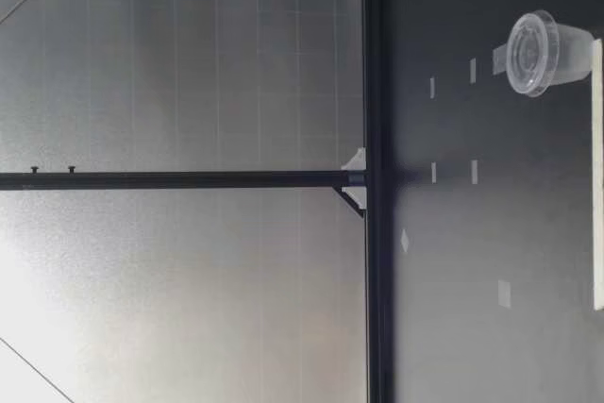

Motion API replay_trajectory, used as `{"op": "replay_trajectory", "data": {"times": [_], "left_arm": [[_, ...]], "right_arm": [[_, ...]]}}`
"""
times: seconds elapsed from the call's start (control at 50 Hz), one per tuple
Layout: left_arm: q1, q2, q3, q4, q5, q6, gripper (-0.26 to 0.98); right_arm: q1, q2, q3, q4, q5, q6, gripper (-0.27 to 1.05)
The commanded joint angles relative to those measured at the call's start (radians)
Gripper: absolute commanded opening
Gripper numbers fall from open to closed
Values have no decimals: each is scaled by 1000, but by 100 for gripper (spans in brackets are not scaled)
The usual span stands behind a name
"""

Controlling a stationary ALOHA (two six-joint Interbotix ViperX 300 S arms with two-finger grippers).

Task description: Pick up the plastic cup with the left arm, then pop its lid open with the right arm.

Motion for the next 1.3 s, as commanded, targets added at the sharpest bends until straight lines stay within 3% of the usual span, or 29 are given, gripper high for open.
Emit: {"op": "replay_trajectory", "data": {"times": [0.0,0.12,0.22,0.4,0.54,0.78,1.28], "left_arm": [[-8,-5,35,0,-25,37,8],[-9,-6,75,-3,-58,37,0],[-9,-6,81,-3,-75,38,0],[-9,11,40,-18,-58,38,0],[-3,44,-11,-23,-2,40,0],[21,167,-61,-23,20,41,1],[46,454,-114,-23,-72,48,6]], "right_arm": [[-3,2,2,-2,-6,-3,10],[-5,-3,29,-2,-8,2,-6],[-5,3,37,2,-5,9,-7],[-6,25,2,2,25,17,-7],[-17,64,-63,2,172,17,-7],[-37,132,-138,2,261,28,-7],[-41,296,-161,3,273,77,-7]]}}
